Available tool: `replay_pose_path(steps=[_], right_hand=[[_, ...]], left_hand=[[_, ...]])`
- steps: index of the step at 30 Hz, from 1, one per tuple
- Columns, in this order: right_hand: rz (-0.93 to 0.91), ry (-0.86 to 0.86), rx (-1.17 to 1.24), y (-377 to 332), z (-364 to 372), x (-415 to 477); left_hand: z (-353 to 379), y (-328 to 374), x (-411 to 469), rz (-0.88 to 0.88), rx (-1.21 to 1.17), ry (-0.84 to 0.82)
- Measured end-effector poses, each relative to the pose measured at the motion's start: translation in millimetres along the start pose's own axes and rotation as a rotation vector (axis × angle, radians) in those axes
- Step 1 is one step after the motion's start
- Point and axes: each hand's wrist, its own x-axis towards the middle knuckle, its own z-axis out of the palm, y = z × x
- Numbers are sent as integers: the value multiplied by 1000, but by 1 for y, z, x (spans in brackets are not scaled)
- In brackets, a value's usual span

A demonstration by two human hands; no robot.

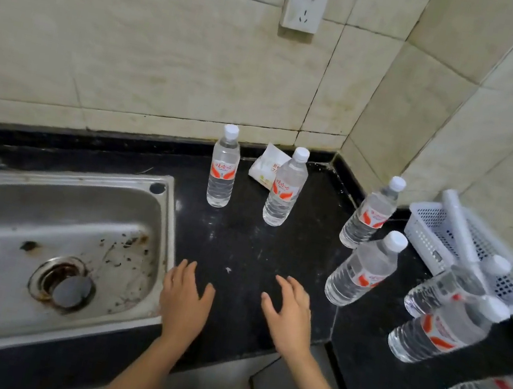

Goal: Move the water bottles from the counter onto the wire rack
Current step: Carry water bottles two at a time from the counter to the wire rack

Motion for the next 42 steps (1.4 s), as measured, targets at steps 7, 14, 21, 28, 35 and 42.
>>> replay_pose_path(steps=[7,14,21,28,35,42], right_hand=[[34,-3,-60,-20,-1,83],[162,83,157,-40,0,147],[276,172,431,-45,1,200],[231,204,656,-41,14,241],[235,143,654,-30,16,258],[188,61,598,-20,5,250]], left_hand=[[9,16,89,-41,-103,11],[10,47,167,-46,-228,25],[13,75,219,-47,-383,72],[21,70,251,-91,-517,48],[24,65,256,-140,-519,-5],[17,71,233,-158,-484,-32]])
